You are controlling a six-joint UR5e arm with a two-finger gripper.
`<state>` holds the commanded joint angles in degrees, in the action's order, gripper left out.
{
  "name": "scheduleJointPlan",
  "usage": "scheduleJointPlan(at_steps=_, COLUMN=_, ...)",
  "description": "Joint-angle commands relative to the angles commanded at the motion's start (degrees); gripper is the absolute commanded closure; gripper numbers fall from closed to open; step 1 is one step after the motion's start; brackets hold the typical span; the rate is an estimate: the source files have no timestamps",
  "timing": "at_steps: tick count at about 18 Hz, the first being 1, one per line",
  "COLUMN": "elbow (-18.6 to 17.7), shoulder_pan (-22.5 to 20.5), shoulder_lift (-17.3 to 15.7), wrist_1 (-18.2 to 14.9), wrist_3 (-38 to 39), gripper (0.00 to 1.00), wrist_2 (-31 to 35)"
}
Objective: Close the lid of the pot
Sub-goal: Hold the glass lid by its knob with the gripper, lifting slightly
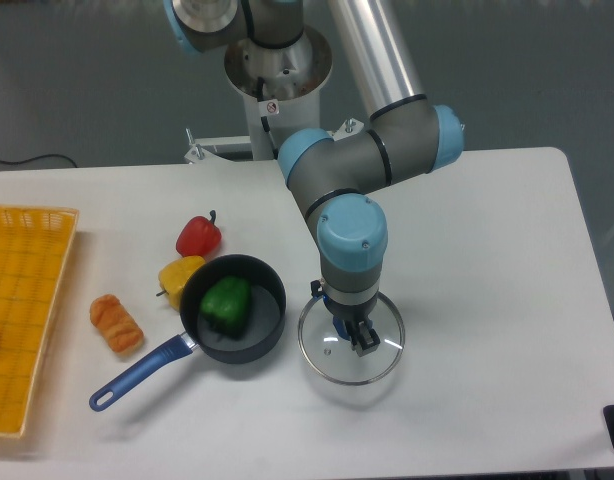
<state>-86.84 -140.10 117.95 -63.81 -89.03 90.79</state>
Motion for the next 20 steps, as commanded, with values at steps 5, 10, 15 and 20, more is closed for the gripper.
scheduleJointPlan(at_steps=5, elbow=0.0, shoulder_pan=0.0, shoulder_lift=-0.26, wrist_1=-0.52, wrist_3=0.0, gripper=0.42, wrist_2=-0.09)
scheduleJointPlan(at_steps=10, elbow=0.61, shoulder_pan=0.09, shoulder_lift=-1.23, wrist_1=-2.2, wrist_3=0.09, gripper=0.42, wrist_2=-0.44)
scheduleJointPlan(at_steps=15, elbow=1.14, shoulder_pan=0.0, shoulder_lift=-1.32, wrist_1=-2.46, wrist_3=0.0, gripper=0.42, wrist_2=-1.4)
scheduleJointPlan(at_steps=20, elbow=2.19, shoulder_pan=0.35, shoulder_lift=-1.58, wrist_1=-4.04, wrist_3=0.17, gripper=0.42, wrist_2=-1.93)
